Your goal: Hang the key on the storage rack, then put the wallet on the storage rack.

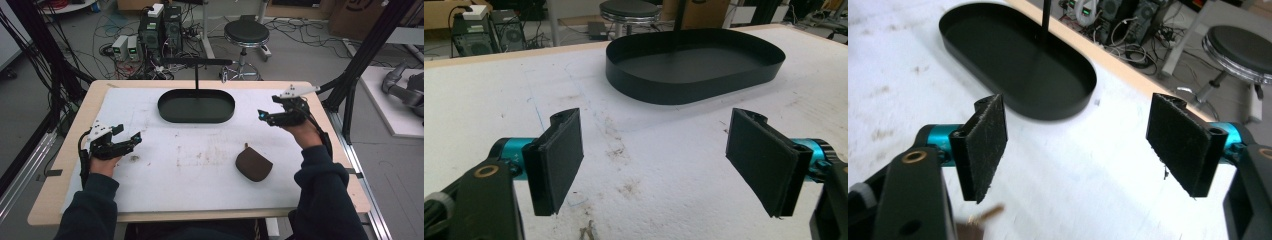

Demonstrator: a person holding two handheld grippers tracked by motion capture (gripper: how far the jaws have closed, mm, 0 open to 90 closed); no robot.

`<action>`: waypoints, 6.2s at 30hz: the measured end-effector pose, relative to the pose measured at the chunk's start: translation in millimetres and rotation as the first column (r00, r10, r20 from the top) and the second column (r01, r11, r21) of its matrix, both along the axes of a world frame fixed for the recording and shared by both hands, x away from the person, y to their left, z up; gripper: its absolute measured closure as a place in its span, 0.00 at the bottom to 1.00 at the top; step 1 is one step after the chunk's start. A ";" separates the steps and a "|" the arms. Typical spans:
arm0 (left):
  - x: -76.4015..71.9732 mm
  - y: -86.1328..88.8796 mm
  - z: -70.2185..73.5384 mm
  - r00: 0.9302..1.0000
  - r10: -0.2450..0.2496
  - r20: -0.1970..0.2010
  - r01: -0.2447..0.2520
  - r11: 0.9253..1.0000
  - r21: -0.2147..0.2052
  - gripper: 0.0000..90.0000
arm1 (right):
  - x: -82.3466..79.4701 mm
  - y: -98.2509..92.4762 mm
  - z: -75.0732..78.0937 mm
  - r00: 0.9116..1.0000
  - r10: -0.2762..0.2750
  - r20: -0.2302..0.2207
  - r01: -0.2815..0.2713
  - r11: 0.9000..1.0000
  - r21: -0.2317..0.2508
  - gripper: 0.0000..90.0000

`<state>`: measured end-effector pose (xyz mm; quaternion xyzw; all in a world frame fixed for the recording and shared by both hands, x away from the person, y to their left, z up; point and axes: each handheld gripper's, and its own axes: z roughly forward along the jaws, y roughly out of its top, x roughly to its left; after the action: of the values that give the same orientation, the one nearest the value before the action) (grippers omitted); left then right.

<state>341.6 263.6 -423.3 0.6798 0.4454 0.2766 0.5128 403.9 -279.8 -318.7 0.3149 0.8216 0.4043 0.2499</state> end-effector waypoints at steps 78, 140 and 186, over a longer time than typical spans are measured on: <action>7.8 -18.7 0.5 1.000 -0.027 0.008 0.026 0.998 0.051 0.29 | -40.1 12.5 -97.2 0.864 0.275 -0.422 -0.243 0.961 0.128 0.66; 7.4 -18.3 -0.5 0.999 -0.043 0.002 0.043 0.998 0.052 0.29 | 10.3 39.1 -64.7 0.986 0.120 -0.117 -0.108 0.988 0.109 0.72; 3.6 -11.9 0.1 0.999 -0.043 0.018 0.042 0.998 0.050 0.29 | 138.5 181.4 -91.1 0.981 -0.079 -0.175 0.094 0.992 0.079 0.46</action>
<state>345.3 251.7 -423.2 0.6990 0.4191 0.2832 0.5056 542.5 -98.4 -409.8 0.3947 0.8072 0.3998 0.1814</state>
